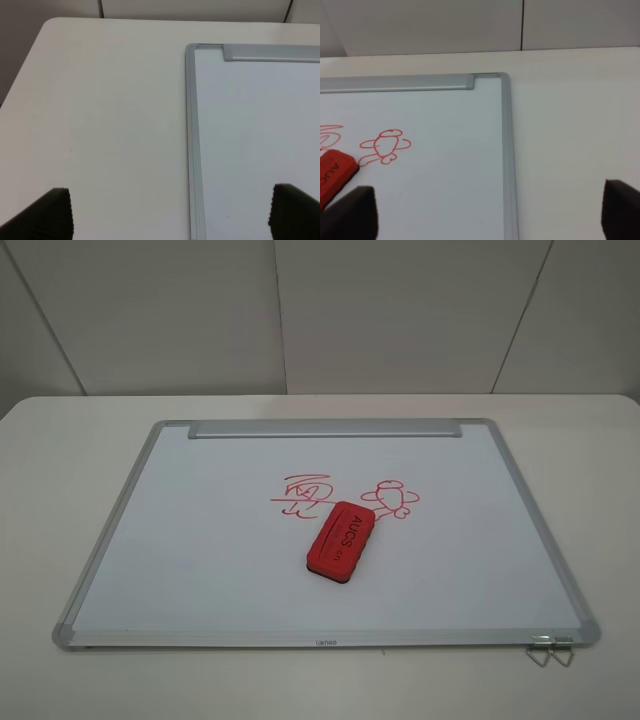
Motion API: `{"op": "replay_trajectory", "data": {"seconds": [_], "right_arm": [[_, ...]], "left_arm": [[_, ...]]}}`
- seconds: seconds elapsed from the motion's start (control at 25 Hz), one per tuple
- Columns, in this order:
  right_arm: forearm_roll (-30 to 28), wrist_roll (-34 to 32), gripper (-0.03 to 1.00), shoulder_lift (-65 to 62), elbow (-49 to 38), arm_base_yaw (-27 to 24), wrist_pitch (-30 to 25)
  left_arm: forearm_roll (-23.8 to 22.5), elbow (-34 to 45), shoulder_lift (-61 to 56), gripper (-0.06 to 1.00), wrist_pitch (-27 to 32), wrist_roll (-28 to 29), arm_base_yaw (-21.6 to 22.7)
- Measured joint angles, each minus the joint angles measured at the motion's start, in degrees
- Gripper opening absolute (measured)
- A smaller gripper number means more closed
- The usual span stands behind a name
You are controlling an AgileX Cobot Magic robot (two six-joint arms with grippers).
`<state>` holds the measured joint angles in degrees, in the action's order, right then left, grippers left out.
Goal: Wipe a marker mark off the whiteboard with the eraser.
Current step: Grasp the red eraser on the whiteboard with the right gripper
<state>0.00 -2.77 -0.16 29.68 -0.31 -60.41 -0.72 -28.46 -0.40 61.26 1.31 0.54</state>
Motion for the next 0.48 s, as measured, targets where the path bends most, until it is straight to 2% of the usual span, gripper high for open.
{"op": "replay_trajectory", "data": {"seconds": [0.48], "right_arm": [[0.00, 0.00, 0.80, 0.00, 0.00, 0.00, 0.00]], "left_arm": [[0.00, 0.00, 0.00, 0.78, 0.00, 0.00, 0.00]]}}
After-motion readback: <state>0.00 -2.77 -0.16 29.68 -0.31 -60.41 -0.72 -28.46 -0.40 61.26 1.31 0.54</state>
